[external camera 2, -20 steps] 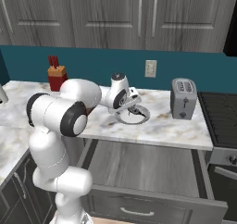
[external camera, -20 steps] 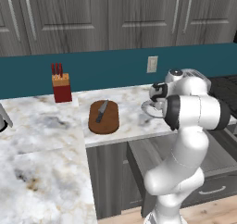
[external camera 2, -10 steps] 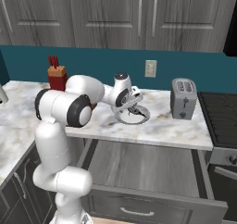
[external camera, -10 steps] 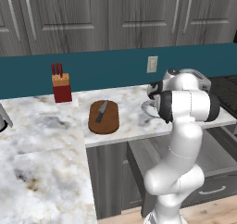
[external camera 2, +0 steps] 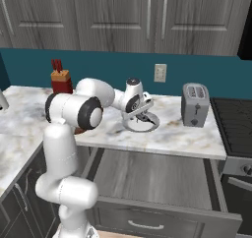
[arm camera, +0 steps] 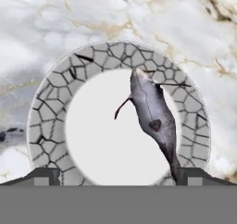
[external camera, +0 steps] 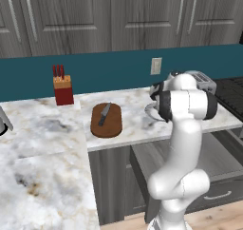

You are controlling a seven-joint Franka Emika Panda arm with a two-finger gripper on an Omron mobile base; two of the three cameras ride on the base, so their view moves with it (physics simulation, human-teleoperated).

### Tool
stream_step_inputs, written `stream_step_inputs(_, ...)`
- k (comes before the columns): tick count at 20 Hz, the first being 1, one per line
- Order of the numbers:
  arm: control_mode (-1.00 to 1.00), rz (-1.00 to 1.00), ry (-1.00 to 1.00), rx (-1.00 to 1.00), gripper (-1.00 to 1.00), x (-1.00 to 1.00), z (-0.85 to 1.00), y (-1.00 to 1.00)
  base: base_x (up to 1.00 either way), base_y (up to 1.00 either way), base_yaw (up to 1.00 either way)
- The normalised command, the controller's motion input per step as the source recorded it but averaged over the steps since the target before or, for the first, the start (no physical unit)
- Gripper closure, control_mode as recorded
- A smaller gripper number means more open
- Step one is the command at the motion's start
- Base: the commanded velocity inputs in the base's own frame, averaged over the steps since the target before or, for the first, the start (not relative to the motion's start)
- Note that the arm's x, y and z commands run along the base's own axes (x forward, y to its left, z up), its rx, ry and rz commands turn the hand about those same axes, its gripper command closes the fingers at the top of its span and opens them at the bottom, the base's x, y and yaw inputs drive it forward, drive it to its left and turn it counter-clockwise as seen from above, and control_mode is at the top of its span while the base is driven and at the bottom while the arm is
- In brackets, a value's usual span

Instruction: Pick up the knife from the drawer and place it on the cutting board. Then place the meat from the plate to the cutting board.

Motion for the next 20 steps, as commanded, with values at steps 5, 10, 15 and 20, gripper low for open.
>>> stream_step_inputs(5, -1.0, 0.04, 0.03, -0.01, -1.0, 0.3, -0.19, -0.02, 0.0, 0.0, 0.0)
stream_step_inputs(10, -1.0, 0.03, 0.01, 0.0, -1.0, 0.31, -0.15, -0.07, 0.0, 0.0, 0.0)
stream_step_inputs(15, -1.0, 0.03, 0.01, 0.0, -1.0, 0.3, -0.19, -0.04, 0.0, 0.0, 0.0)
stream_step_inputs(20, -1.0, 0.04, 0.01, -0.01, -1.0, 0.29, -0.22, -0.08, 0.0, 0.0, 0.0)
